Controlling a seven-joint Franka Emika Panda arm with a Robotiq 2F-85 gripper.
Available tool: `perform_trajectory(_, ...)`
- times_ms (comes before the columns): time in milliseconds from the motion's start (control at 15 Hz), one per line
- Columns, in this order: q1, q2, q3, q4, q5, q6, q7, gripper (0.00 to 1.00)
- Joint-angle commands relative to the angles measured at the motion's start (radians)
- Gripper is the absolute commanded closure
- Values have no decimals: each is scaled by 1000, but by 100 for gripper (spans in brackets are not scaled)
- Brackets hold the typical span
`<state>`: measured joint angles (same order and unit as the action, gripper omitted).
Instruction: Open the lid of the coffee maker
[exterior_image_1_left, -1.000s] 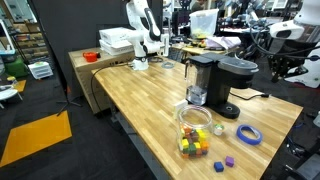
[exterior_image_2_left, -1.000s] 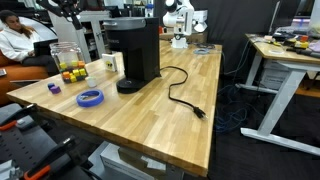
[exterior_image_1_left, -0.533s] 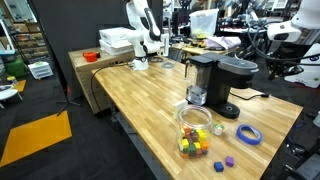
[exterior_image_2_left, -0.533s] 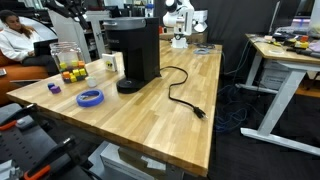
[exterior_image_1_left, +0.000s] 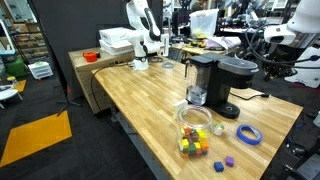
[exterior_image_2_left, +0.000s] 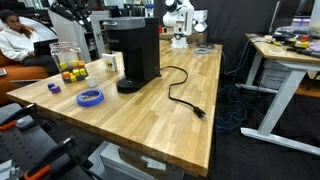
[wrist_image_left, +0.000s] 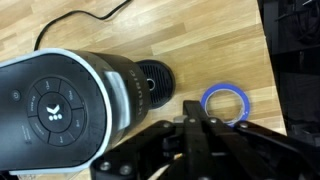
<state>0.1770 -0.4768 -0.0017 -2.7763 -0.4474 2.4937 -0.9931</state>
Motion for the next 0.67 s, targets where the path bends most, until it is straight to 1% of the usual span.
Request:
perform_trajectory(0,-44,45,17,20,-30,61,27,100)
perform_trajectory(333,-78,78,17,55,-42,102,33,100)
perform_trajectory(600,-93,102,16,69,-45,117,40,100)
